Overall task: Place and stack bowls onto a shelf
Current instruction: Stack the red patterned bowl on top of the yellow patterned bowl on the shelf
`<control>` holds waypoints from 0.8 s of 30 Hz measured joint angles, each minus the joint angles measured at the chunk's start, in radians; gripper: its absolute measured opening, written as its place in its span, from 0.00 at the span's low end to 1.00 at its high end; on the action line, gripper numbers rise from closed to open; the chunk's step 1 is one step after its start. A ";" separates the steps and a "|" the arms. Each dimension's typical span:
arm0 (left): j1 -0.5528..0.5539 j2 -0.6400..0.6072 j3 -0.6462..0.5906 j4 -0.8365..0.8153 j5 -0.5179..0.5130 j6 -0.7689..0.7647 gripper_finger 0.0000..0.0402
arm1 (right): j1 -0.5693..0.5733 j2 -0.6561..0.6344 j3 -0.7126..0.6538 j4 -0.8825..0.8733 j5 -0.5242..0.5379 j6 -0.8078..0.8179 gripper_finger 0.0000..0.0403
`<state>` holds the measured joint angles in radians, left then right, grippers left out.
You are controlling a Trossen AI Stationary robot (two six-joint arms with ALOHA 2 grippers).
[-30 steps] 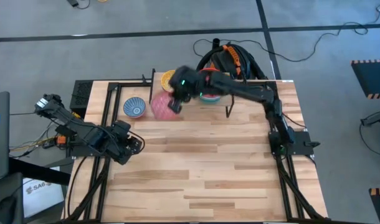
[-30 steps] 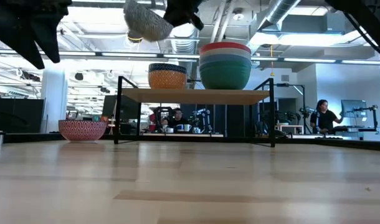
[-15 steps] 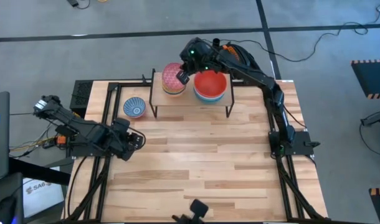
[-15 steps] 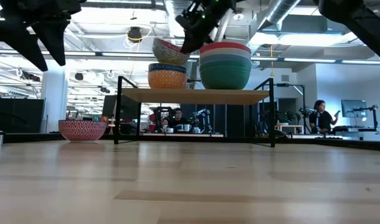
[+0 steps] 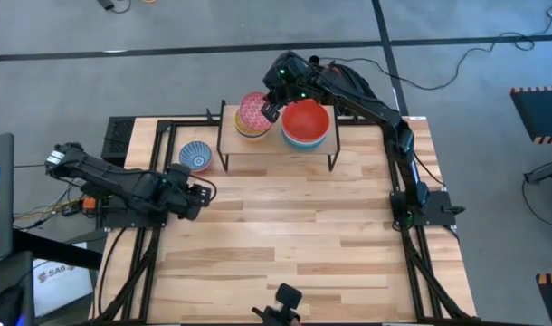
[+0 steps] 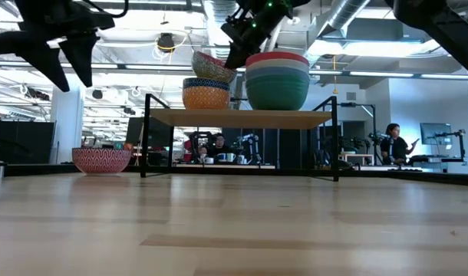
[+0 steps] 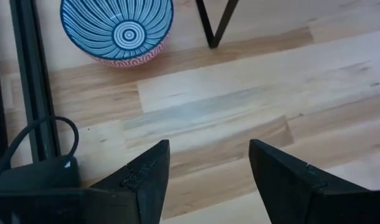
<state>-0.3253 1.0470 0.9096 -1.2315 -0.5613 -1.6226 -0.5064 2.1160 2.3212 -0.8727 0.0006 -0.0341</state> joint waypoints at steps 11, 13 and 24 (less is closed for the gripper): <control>0.068 0.000 0.000 0.054 0.006 0.057 0.51 | 0.000 -0.001 -0.064 0.037 -0.005 -0.046 0.11; 0.068 0.000 0.001 0.062 0.006 0.057 0.51 | 0.000 -0.001 -0.064 0.045 -0.006 -0.057 0.13; 0.068 0.000 0.001 0.096 0.007 0.042 0.51 | -0.006 -0.002 -0.064 0.135 -0.106 -0.061 0.31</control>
<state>-0.2577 1.0470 0.9104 -1.1357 -0.5545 -1.5810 -0.5129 2.1143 2.2570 -0.7374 -0.1057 -0.0952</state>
